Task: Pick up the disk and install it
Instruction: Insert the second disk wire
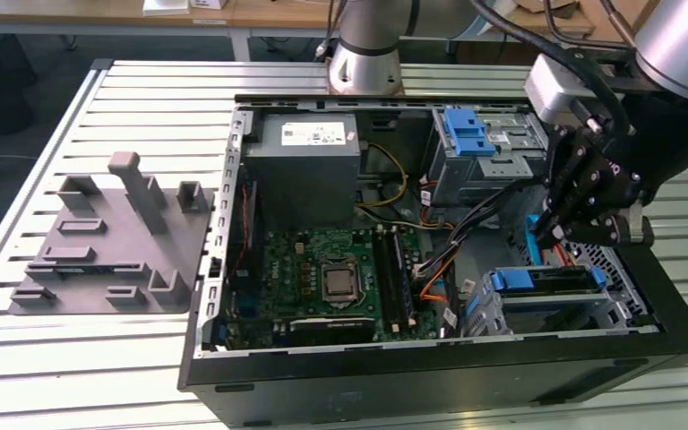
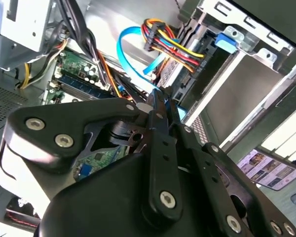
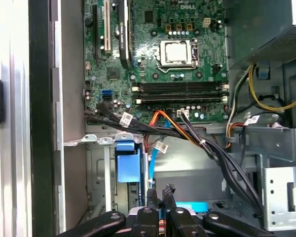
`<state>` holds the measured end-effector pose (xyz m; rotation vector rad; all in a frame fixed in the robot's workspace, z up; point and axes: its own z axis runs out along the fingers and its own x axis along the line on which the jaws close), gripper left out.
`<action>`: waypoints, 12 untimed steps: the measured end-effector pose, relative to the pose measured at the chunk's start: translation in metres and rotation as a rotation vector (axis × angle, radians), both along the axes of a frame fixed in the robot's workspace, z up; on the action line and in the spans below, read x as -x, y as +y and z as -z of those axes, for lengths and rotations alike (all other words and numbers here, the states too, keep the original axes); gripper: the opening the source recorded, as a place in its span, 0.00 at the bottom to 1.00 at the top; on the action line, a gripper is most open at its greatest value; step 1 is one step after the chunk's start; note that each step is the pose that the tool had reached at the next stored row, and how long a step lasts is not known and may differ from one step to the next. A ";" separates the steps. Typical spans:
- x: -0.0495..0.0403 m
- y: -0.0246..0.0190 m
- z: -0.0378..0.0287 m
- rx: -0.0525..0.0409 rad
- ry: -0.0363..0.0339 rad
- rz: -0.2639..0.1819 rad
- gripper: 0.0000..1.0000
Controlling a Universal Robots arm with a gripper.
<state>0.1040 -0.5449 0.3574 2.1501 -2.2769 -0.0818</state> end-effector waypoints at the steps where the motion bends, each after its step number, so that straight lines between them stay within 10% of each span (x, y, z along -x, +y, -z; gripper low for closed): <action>1: -0.0002 -0.0007 0.0014 -0.0002 0.0000 0.000 0.16; 12: -0.0007 -0.0058 0.0041 0.0001 0.0000 0.000 0.16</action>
